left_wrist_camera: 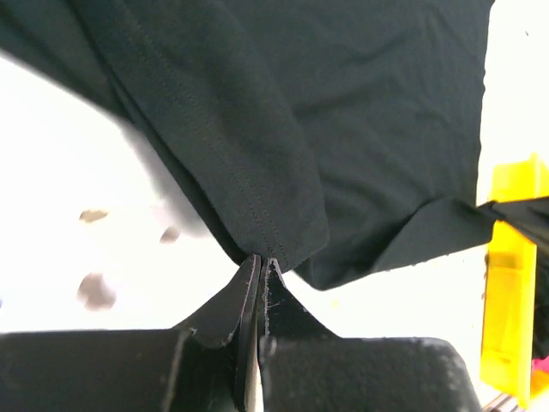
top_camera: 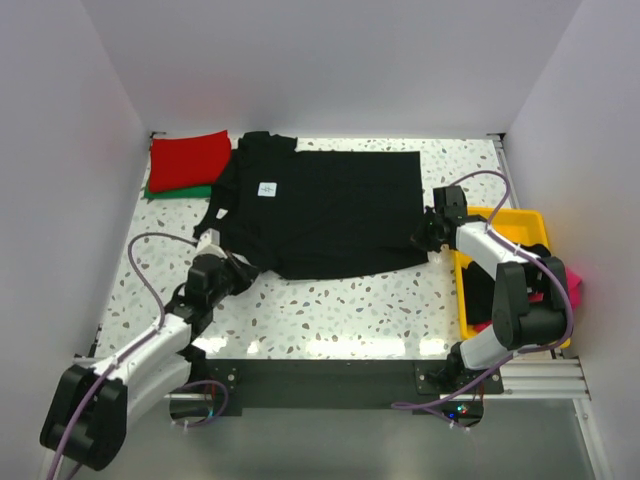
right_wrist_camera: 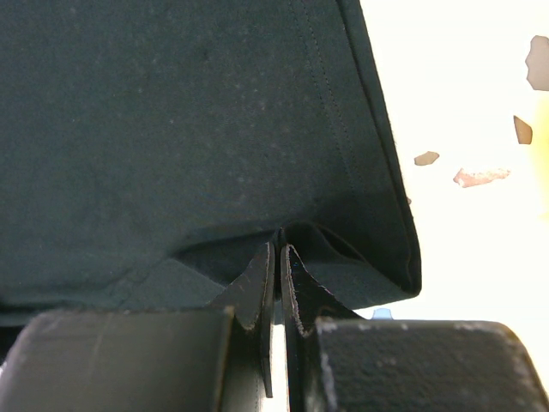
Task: Fold and stack the t-shirts
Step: Flatten the tshirt out
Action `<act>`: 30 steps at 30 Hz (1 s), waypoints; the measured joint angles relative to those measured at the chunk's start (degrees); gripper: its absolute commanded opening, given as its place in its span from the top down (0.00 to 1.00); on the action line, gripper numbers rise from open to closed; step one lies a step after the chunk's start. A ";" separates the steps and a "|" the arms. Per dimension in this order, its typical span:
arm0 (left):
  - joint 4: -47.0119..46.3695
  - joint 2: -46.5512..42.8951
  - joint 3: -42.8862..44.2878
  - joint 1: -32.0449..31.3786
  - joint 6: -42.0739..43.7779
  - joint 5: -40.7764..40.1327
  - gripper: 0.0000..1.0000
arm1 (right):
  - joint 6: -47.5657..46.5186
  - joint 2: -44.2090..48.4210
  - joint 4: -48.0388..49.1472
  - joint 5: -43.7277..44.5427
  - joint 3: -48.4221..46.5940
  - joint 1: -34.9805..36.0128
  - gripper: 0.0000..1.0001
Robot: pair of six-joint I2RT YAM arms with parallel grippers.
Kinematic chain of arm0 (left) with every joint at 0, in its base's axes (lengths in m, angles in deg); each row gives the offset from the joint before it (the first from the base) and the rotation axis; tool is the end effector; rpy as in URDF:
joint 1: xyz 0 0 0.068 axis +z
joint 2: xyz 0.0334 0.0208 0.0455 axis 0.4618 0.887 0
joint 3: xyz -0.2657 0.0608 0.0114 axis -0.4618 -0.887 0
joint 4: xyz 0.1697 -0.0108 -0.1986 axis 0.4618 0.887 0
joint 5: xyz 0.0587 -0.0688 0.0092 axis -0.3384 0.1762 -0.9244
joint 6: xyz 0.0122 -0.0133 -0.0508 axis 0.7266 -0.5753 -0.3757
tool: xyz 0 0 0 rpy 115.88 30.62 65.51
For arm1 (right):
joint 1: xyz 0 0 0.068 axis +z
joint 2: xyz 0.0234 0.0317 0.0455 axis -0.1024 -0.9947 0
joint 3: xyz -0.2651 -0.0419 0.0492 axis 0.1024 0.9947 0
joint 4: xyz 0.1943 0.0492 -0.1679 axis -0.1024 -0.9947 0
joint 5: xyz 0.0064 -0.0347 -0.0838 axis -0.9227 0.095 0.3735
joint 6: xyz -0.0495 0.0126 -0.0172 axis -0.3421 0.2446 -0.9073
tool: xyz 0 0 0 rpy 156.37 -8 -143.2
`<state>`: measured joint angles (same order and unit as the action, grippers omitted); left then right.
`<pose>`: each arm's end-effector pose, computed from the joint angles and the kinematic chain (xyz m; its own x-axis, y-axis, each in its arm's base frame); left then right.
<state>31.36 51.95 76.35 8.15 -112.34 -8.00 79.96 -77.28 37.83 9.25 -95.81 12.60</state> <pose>0.1747 -0.0627 0.1578 -0.5704 -0.6292 -0.5279 -0.1384 0.7072 -0.6934 0.3024 0.0375 0.1876 -0.7435 0.5123 -0.4299 0.3730 0.8512 0.3693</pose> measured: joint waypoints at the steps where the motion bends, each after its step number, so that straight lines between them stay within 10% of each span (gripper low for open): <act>1: 1.64 -2.56 -1.03 -0.24 -0.20 -0.24 1.00 | 0.00 0.04 0.04 0.02 0.07 0.00 1.00; 13: 21.84 -27.21 -8.13 -2.16 -4.57 -1.25 1.00 | 0.04 5.64 0.26 0.00 4.13 0.00 1.00; 30: 39.26 -16.09 12.00 -10.71 -1.40 -6.10 1.00 | 0.02 10.32 -0.04 0.02 6.45 0.00 1.00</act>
<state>70.61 35.87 88.35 -2.56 -113.73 -14.09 79.98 -66.96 37.78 9.28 -89.37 12.60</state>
